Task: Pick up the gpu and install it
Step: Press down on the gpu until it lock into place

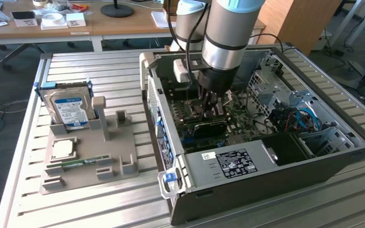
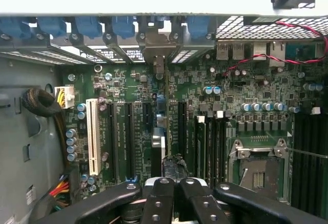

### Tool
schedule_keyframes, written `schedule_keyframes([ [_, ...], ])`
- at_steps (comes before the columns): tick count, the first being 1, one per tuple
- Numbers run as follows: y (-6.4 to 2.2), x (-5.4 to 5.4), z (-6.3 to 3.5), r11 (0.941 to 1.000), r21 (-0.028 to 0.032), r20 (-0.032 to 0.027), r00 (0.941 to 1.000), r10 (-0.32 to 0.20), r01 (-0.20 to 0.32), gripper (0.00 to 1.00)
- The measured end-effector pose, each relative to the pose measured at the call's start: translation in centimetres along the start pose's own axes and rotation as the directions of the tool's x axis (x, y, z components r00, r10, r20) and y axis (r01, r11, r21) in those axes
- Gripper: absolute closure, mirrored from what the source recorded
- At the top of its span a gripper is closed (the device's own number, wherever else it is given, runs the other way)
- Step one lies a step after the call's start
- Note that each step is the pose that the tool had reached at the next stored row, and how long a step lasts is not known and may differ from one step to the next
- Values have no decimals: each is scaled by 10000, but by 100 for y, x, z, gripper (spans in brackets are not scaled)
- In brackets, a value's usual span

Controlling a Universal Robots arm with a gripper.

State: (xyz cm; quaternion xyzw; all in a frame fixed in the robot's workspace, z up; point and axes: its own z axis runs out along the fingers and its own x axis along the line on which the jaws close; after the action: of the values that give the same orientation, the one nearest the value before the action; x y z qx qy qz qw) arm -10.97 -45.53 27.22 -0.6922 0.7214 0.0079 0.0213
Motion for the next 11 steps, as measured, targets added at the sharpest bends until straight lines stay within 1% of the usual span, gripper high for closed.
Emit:
schedule_keyframes([
  [3, 0, 1, 28, 10000, 2, 4, 10000, 0, 0, 89],
  [8, 1, 1, 31, 10000, 0, 2, 10000, 0, 0, 89],
  [11, 2, 2, 47, 10000, 0, 12, 10000, 2, -2, 89],
])
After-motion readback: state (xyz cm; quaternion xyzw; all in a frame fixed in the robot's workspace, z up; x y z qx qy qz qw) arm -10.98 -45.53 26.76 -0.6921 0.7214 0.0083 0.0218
